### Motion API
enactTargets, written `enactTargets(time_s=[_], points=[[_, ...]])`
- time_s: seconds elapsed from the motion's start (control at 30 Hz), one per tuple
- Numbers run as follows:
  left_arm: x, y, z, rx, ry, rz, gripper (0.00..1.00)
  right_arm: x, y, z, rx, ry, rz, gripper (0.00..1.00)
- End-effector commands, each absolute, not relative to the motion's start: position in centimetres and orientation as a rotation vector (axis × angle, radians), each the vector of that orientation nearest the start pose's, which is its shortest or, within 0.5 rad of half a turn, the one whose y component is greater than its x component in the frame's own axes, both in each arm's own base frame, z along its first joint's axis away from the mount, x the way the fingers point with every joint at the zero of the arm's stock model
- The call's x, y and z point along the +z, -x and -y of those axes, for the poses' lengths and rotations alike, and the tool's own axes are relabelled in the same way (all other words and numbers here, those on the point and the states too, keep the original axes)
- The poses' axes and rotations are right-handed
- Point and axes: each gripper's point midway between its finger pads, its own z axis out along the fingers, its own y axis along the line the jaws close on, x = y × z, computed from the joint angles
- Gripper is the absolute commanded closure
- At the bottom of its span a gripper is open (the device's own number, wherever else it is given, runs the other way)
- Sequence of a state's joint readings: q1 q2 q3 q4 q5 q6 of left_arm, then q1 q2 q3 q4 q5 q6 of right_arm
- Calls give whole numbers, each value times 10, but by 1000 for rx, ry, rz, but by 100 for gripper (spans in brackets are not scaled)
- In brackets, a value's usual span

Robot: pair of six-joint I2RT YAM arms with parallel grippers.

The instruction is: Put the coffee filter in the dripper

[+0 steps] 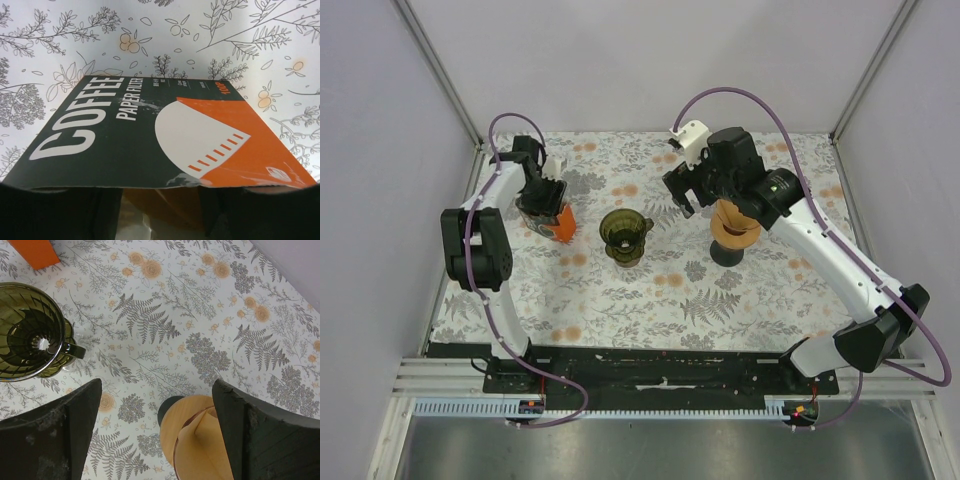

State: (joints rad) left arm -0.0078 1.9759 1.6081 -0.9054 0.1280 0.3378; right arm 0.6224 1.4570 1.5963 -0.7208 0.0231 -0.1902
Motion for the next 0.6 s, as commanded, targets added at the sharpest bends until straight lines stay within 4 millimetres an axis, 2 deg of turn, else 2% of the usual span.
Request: enactTargets(time_s=[0.0, 0.13, 0.17, 0.47, 0.5, 0.57], points=[[57, -411, 12, -108, -447, -2788, 50, 321, -339, -231, 263, 794, -1944, 2], [79, -419, 18, -143, -427, -2728, 95, 322, -339, -232, 273, 790, -1945, 2], [85, -420, 18, -145, -421, -2713, 98, 322, -339, -232, 271, 789, -1945, 2], [150, -431, 29, -201, -415, -2570, 98, 320, -338, -232, 272, 795, -1952, 2], [155, -433, 17, -188, -383, -2561, 98, 319, -338, -233, 273, 797, -1954, 2], [159, -434, 16, -192, -390, -2558, 98, 318, -339, -233, 272, 799, -1955, 2]])
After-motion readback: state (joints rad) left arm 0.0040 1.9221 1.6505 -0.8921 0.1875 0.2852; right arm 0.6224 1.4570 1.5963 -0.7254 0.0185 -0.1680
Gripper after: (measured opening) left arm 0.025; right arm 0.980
